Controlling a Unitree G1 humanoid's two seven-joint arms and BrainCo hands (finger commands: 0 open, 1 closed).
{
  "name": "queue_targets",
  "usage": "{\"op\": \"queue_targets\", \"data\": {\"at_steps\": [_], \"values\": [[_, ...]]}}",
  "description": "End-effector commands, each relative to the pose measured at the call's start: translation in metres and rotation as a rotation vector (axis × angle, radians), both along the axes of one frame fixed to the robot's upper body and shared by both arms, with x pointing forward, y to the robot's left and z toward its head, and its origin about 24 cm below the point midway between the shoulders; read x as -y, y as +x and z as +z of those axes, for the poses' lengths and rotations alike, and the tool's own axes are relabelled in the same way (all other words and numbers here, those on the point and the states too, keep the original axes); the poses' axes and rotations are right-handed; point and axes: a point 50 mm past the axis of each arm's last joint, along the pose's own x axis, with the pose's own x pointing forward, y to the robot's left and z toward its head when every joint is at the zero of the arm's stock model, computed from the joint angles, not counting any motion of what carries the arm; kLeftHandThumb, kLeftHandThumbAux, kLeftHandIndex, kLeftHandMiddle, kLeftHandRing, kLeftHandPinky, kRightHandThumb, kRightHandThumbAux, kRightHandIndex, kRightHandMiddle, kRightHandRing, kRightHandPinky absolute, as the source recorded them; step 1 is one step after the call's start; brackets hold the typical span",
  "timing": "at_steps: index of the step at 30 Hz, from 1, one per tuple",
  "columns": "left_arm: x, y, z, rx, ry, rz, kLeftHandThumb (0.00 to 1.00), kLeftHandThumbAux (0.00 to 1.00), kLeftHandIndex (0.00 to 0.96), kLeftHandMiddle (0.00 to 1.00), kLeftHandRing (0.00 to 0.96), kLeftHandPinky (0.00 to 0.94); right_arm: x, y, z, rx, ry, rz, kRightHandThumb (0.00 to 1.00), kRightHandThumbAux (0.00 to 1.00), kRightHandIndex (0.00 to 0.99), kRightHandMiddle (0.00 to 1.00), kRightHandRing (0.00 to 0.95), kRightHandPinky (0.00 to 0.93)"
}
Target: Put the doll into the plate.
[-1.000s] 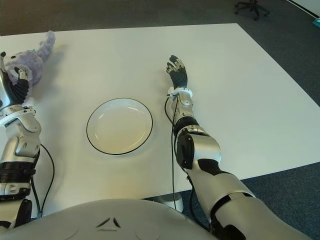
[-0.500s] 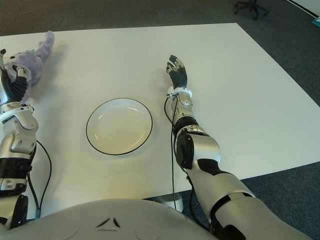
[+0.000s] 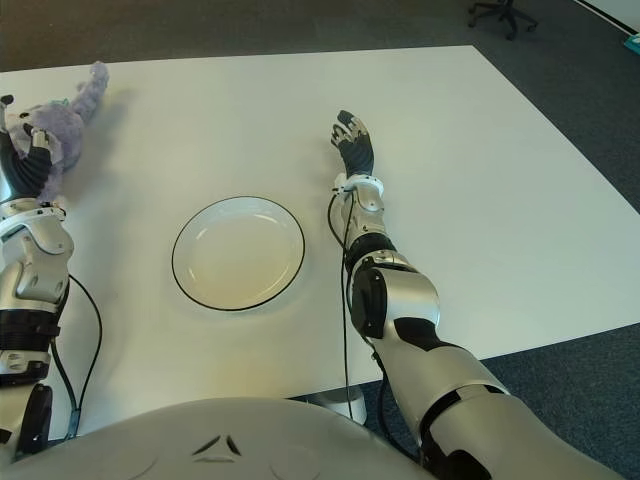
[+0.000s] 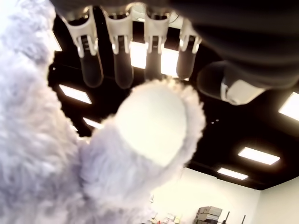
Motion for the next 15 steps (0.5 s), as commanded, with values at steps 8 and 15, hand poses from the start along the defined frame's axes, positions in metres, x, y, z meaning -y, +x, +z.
{"op": "queue_targets", "data": {"at_steps": [8,15], "values": [[-0.006,0.0037,-0.0031,-0.027,-0.059,-0.069,0.667,0.354,0.211,0.2,0.216,0.283,-0.0006,-0.0154,-0.0332,-0.138,0.02,0.012,0.702,0.786,0.173,0.139,0.122,0.147],[-0.0072,0.0049,-0.0039,-0.031,-0.063,-0.059,0.667,0.341,0.22,0.201,0.219,0.251,-0.0013,-0.0157,-0.0328,-0.129,0.003,0.013,0.681,0.769,0.174,0.135,0.118,0.156]]}}
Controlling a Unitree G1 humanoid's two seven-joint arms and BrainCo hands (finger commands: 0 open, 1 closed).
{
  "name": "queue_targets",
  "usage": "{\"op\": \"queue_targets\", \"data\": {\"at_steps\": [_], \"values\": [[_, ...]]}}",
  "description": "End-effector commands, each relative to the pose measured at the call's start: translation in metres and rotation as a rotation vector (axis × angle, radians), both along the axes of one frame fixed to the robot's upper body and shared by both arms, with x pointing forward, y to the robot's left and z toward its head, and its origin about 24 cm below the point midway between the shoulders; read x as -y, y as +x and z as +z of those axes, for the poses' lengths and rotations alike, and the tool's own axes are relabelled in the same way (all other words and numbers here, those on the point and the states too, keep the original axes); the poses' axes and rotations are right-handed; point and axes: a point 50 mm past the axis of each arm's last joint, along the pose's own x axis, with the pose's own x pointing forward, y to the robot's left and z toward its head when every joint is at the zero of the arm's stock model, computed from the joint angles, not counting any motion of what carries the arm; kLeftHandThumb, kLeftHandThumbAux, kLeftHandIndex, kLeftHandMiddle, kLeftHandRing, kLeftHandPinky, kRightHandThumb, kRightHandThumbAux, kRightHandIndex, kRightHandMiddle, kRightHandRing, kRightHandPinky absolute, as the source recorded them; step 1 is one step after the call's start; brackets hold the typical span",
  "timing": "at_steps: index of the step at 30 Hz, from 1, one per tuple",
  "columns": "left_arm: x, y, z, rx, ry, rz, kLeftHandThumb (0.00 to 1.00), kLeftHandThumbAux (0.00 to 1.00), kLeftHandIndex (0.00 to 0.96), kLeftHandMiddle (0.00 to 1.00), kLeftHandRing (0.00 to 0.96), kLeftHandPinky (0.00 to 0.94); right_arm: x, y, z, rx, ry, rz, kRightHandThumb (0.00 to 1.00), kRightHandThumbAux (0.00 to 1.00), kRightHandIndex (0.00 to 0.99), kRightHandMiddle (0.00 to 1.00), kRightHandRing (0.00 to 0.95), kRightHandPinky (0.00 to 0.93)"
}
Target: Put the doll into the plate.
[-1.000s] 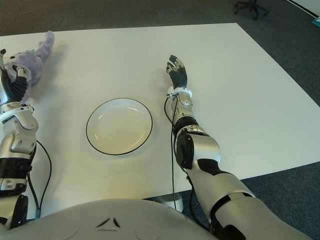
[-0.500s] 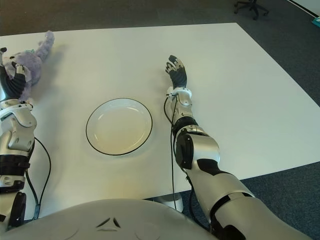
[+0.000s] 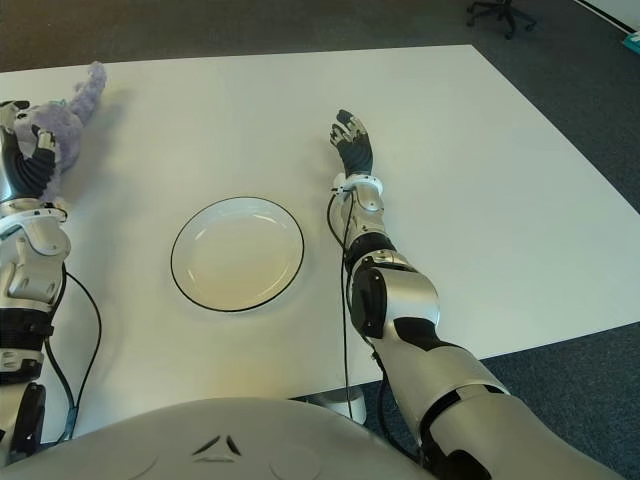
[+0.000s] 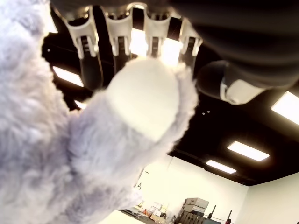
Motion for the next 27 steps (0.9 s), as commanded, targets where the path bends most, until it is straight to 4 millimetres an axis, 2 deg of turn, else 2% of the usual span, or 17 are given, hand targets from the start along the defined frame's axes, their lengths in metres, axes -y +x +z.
{"op": "queue_targets", "data": {"at_steps": [1,7,8,14,27], "values": [[-0.0038,0.003,0.0009,-0.015,-0.016,0.008,0.667,0.341,0.221,0.201,0.218,0.252,-0.0012,-0.0159,-0.0334,-0.135,0.007,-0.003,0.681,0.768,0.174,0.136,0.119,0.159],[-0.0046,0.0046,-0.0002,-0.03,-0.022,0.016,0.676,0.338,0.219,0.206,0.218,0.24,-0.0012,-0.0151,-0.033,-0.144,0.009,-0.011,0.679,0.753,0.176,0.145,0.129,0.157],[-0.0048,0.0049,-0.0005,-0.034,-0.024,0.017,0.665,0.337,0.212,0.199,0.204,0.201,-0.0012,-0.015,-0.0328,-0.144,0.01,-0.011,0.68,0.759,0.175,0.146,0.13,0.152],[-0.0057,0.0056,-0.002,-0.057,-0.031,0.012,0.641,0.33,0.195,0.176,0.165,0.15,-0.0013,-0.0148,-0.0323,-0.14,0.013,-0.004,0.678,0.769,0.178,0.149,0.131,0.152],[-0.0085,0.012,-0.0079,-0.111,-0.044,-0.063,0.58,0.324,0.15,0.141,0.118,0.095,-0.0013,-0.0142,-0.0319,-0.145,0.002,-0.001,0.648,0.794,0.163,0.138,0.124,0.139]]}}
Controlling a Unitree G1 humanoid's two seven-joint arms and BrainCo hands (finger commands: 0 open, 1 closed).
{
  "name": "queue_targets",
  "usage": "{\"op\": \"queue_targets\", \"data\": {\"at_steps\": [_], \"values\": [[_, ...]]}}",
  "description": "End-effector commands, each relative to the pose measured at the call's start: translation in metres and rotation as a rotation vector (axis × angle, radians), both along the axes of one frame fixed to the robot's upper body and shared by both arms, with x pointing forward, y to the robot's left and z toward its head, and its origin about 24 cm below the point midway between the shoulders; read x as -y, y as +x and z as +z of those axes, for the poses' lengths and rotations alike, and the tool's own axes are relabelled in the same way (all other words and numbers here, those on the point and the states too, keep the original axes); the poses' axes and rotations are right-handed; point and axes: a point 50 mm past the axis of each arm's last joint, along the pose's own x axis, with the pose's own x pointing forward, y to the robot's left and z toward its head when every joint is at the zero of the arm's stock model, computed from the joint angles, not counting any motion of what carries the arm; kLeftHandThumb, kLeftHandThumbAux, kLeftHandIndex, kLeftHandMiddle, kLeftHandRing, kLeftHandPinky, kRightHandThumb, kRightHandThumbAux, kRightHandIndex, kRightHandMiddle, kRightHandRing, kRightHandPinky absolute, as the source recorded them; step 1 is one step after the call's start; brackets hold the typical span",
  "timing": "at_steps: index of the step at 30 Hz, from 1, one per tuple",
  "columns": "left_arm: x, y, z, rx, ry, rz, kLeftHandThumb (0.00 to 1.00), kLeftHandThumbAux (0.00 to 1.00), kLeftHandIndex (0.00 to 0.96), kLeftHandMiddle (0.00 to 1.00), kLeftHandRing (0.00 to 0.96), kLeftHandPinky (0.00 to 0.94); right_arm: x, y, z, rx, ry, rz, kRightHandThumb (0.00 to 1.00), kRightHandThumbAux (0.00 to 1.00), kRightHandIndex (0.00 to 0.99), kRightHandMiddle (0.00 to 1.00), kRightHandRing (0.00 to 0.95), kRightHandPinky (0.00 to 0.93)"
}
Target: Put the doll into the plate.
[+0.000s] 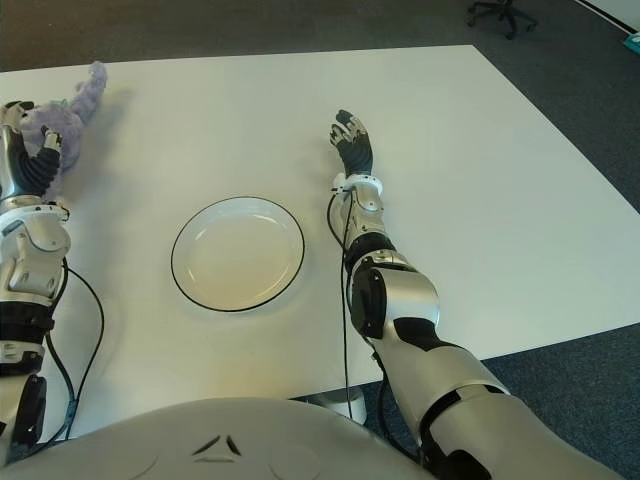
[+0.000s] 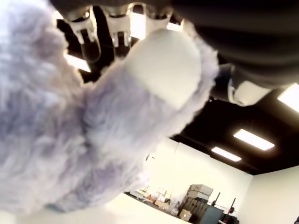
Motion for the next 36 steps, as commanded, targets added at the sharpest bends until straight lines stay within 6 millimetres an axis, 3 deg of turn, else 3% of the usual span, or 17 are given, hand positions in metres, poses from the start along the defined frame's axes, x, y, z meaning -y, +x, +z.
{"op": "queue_targets", "data": {"at_steps": [1,15,31,36], "values": [[-0.004,0.004,0.0,-0.031,-0.003,-0.035,0.579,0.324,0.149,0.141,0.117,0.095,-0.001,-0.014,-0.032,-0.141,0.013,0.005,0.647,0.794,0.162,0.138,0.124,0.139],[-0.011,0.014,-0.005,-0.102,-0.01,-0.056,0.524,0.332,0.12,0.12,0.101,0.079,0.001,-0.015,-0.033,-0.142,0.016,-0.004,0.636,0.798,0.157,0.129,0.114,0.135],[-0.012,0.022,-0.006,-0.112,-0.032,-0.08,0.491,0.327,0.079,0.14,0.13,0.131,0.002,-0.015,-0.032,-0.135,0.022,-0.004,0.662,0.791,0.169,0.137,0.116,0.137],[-0.011,0.025,-0.007,-0.113,-0.039,-0.081,0.476,0.298,0.061,0.151,0.138,0.133,0.005,-0.016,-0.033,-0.126,0.024,-0.009,0.626,0.784,0.171,0.134,0.121,0.153]]}}
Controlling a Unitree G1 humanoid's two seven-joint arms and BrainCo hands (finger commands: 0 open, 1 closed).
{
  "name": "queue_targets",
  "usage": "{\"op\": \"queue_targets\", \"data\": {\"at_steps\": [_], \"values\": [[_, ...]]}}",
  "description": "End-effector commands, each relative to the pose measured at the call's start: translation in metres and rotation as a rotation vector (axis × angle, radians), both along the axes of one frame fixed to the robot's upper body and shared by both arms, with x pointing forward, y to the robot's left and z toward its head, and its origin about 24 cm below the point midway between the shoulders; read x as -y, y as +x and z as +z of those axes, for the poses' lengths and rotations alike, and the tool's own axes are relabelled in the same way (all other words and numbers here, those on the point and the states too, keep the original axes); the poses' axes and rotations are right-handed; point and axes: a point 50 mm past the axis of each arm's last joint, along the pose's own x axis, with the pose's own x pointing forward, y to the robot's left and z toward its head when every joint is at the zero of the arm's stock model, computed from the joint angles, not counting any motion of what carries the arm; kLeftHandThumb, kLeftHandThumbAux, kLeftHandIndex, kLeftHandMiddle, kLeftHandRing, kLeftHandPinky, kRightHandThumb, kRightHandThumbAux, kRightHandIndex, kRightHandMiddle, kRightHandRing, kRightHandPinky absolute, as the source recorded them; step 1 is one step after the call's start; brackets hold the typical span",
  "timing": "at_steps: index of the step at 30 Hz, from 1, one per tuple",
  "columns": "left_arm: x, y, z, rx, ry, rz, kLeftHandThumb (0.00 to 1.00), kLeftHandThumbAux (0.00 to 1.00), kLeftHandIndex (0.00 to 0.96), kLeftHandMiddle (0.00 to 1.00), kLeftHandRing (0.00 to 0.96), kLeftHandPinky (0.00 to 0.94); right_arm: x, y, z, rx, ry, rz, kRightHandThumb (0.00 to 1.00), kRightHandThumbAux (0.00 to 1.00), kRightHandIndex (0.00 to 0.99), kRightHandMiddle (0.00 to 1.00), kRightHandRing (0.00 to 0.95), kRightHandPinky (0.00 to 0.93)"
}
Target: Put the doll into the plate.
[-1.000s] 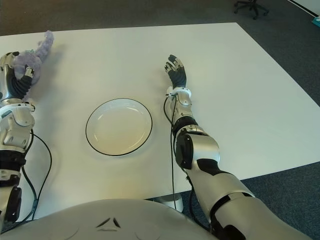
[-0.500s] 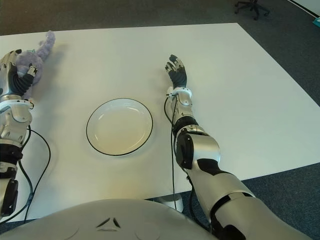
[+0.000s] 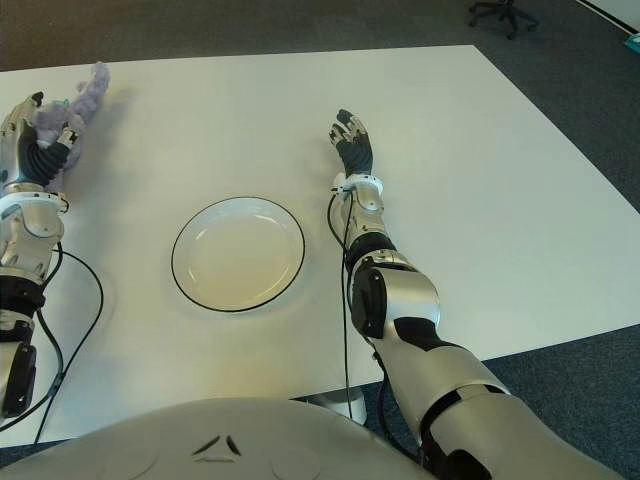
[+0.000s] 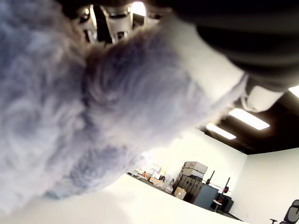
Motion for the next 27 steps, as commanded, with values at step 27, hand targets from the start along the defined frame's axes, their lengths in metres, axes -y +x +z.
{"op": "queue_targets", "data": {"at_steps": [27], "values": [[0.003,0.015,-0.004,-0.115,-0.053,-0.025,0.529,0.278,0.021,0.138,0.129,0.109,0.005,-0.016,-0.032,-0.121,0.0,-0.032,0.572,0.776,0.183,0.139,0.138,0.17]]}}
